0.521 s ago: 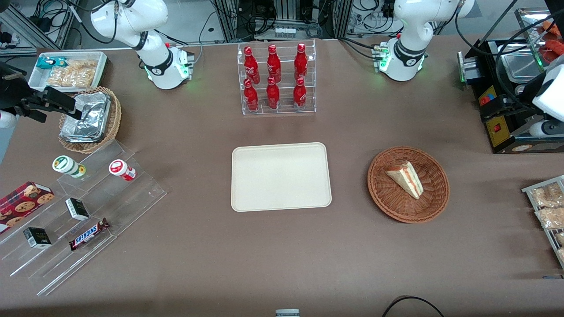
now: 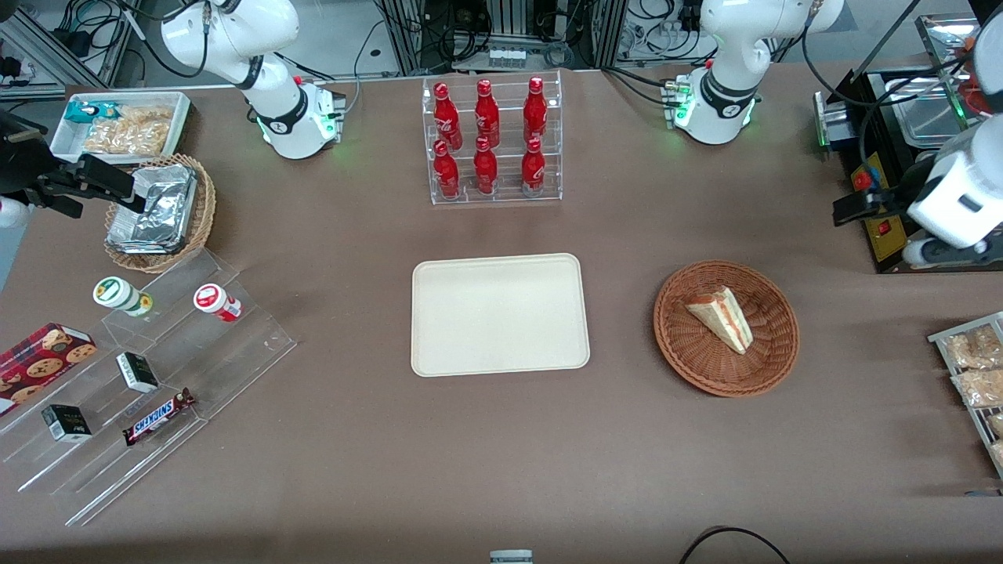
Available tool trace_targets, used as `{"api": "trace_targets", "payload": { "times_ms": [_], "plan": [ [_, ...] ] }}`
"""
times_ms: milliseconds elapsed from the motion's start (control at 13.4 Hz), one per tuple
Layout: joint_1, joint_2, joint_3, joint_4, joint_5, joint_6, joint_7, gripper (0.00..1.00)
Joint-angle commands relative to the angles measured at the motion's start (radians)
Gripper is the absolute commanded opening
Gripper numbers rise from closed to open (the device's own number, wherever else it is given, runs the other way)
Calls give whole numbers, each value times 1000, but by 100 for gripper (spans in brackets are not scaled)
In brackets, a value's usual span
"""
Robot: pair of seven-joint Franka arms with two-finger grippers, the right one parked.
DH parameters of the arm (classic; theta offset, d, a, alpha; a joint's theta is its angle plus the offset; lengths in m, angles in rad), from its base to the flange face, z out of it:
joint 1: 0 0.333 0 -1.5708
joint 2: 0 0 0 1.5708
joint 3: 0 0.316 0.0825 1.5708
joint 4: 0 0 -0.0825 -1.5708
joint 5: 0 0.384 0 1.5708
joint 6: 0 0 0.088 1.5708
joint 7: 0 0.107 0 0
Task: Place sandwich from basket to tray
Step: 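Move the left gripper from rest toward the wicker basket with the sandwich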
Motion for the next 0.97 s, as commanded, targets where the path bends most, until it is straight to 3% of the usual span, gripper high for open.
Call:
{"api": "trace_targets", "payload": {
  "times_ms": [0,446,893],
  "plan": [
    [-10,-5,4,-107,-6,76,0,100],
    [-20,-2,2,-347,-3,346,-47,100],
    [-98,-7,2,-469,12,501,-349,100]
  ]
}}
